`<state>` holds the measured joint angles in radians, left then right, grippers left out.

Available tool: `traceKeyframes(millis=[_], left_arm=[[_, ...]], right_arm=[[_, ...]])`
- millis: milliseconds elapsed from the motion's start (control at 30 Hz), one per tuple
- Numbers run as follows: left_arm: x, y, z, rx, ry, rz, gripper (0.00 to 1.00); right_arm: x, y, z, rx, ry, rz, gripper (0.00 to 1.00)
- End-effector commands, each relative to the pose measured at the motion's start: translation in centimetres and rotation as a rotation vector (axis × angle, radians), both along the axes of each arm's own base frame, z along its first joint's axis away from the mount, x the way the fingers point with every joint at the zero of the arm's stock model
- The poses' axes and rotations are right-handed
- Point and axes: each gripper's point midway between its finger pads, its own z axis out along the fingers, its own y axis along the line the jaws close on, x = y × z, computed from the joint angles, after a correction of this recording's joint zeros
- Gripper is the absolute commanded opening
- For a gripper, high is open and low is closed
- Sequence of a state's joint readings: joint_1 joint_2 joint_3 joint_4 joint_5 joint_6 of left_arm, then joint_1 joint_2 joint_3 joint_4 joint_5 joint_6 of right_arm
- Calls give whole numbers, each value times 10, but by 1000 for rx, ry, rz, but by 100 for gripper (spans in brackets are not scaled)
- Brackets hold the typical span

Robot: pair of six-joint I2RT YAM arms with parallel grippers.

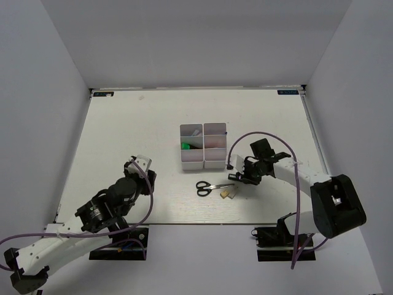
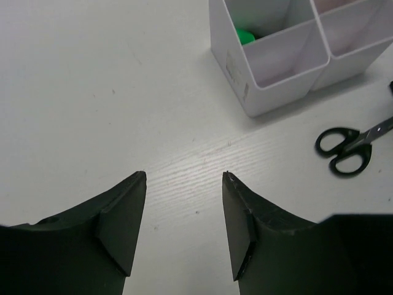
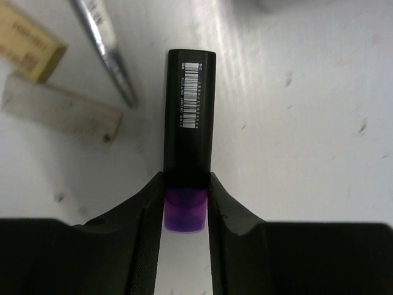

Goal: Sort the stationery into containers
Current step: Pick up the stationery from the center of the board, then place the stationery in the storage box.

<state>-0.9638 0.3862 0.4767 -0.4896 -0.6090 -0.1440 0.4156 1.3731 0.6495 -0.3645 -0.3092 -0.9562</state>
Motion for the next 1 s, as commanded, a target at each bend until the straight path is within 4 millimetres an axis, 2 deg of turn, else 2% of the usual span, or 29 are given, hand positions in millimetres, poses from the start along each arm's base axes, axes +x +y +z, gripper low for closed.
traceKeyframes(millis=[0,67,100,167,200,267,333,367,400,467,500,533,567,600,633,667,700,733,767,833,867,933,967], left_arm=[[-17,10,-24,84,105,-33,62],[-19,9,-30,91,120,-49,62],[-20,9,-27,75,107,-51,62],[-20,9,-32,77,109,-54,62],[-21,9,-29,62,103,-60,62],[-21,9,-30,63,101,-63,62],[-23,6,-30,49,99,-83,62],[-24,3,-33,53,107,-100,62],[-25,1,-35,58,117,-109,62],[-28,-3,-42,85,151,-140,62],[-29,-4,-41,89,159,-149,62],[-30,-6,-48,111,187,-154,62],[-30,-5,-48,115,190,-149,62],[-30,-5,-48,124,194,-153,62],[-30,-6,-49,128,198,-154,62],[-30,-5,-49,131,199,-153,62],[-30,-5,-49,133,200,-151,62],[-30,-4,-49,133,195,-148,62],[-30,-4,-49,128,194,-148,62],[-29,-2,-47,124,181,-137,62],[-29,-1,-47,120,178,-134,62],[-28,-1,-44,110,166,-133,62],[-28,-1,-44,108,166,-131,62]], right_arm=[[-23,-16,18,-74,44,75,0],[-45,-17,39,-60,99,141,0],[-38,-10,71,-39,52,162,0],[-47,-8,92,-26,66,209,0],[-39,0,122,-12,22,228,0],[-31,5,146,-16,-28,247,0],[-20,13,156,-46,-78,267,0],[-5,14,165,-77,-137,256,0],[6,19,160,-101,-147,255,0],[31,28,177,-156,-267,247,0],[43,35,174,-174,-291,249,0],[53,51,193,-170,-371,262,0],[60,56,200,-186,-408,265,0],[71,65,193,-226,-425,274,0],[82,79,215,-199,-495,268,0],[85,88,220,-209,-530,289,0],[96,104,223,-220,-579,314,0],[99,111,225,-230,-605,338,0],[101,128,227,-250,-647,372,0],[100,140,225,-269,-665,409,0],[98,155,221,-291,-671,439,0],[97,159,215,-356,-684,487,0],[91,168,205,-384,-683,529,0]])
